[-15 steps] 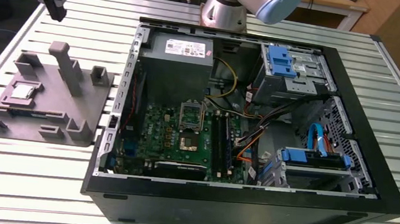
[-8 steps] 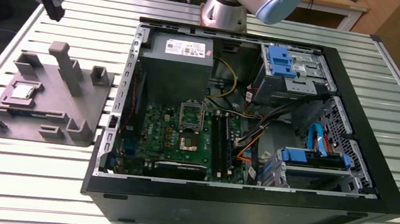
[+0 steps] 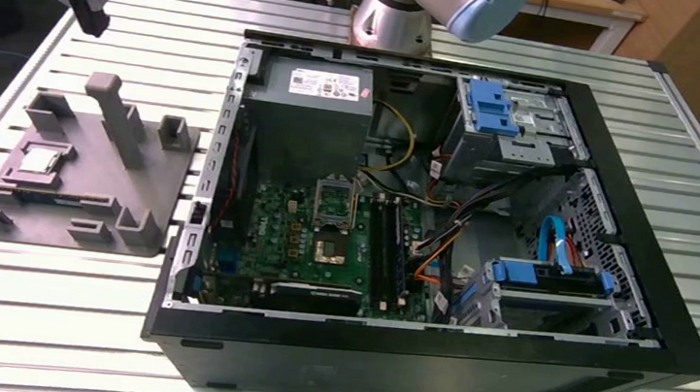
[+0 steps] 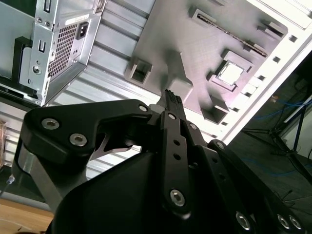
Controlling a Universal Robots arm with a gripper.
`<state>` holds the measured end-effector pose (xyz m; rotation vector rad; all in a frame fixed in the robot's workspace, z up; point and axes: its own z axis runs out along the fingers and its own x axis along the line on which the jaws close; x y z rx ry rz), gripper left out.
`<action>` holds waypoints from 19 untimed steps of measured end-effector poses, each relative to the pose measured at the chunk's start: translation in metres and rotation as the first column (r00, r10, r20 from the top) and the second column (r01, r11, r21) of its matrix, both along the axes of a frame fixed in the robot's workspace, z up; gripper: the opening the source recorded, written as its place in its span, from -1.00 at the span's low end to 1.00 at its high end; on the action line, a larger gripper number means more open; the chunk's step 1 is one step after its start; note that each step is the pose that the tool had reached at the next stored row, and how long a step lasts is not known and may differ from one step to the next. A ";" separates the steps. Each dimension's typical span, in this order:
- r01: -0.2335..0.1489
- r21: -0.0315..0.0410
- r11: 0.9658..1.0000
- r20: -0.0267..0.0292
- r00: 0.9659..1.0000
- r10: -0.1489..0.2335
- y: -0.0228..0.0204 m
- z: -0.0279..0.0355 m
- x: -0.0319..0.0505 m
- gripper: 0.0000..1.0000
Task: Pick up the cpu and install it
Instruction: 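Reach for the cpu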
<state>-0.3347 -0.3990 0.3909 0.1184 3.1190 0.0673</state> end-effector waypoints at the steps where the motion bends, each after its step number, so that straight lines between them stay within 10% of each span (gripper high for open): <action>1: 0.000 0.000 1.000 0.000 1.000 0.000 0.0000 0.0000 -0.0004 -0.80; 19: 0.000 0.000 1.000 0.000 1.000 0.000 0.0000 -0.0002 -0.0072 -0.80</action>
